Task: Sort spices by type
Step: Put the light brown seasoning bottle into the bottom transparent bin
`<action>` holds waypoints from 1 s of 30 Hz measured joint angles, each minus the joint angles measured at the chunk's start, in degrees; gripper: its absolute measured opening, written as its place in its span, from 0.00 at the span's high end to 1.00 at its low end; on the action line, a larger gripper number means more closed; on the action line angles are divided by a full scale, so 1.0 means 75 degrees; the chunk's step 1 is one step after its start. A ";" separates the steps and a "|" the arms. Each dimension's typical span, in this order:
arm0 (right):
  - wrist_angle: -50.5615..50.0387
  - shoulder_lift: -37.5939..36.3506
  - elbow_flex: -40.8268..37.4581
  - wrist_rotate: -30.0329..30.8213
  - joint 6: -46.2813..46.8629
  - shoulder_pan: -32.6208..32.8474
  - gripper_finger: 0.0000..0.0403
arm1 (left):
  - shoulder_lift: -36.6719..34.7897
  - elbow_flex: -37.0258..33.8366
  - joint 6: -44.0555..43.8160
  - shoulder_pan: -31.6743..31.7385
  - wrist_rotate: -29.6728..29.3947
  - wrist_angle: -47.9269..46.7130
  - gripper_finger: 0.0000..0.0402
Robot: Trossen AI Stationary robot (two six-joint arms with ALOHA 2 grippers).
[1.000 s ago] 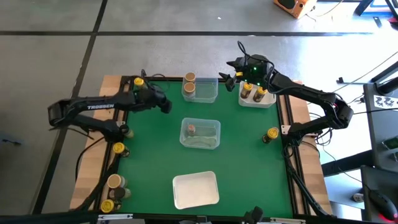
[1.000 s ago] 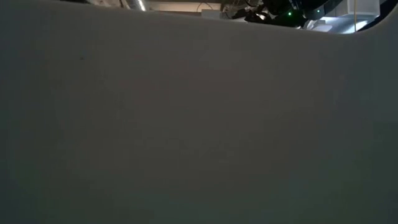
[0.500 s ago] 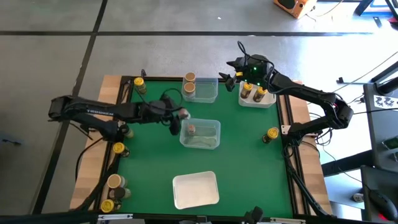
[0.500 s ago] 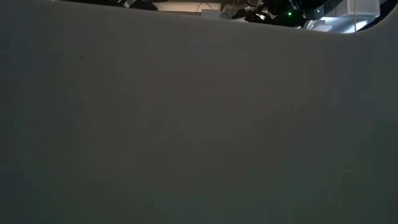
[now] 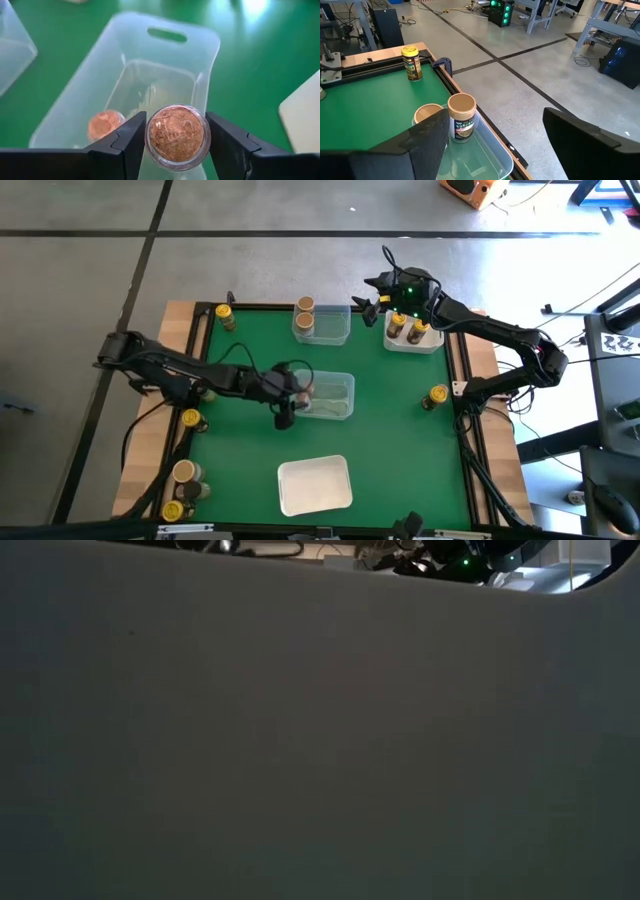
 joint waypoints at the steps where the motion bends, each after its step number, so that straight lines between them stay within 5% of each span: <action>1: 0.0003 0.0000 0.0000 0.0000 -0.0001 0.0000 0.21 | 0.0114 0.0000 -0.0002 -0.0013 -0.0011 -0.0003 0.55; 22: 0.0011 0.0000 0.0000 -0.0001 0.0002 0.0000 0.21 | 0.1130 0.0032 0.0065 0.0241 -0.0253 0.0125 0.54; 30: 0.0011 0.0000 0.0000 -0.0003 0.0002 0.0000 0.21 | 0.1135 0.0020 0.0182 0.0229 -0.0141 0.0092 0.41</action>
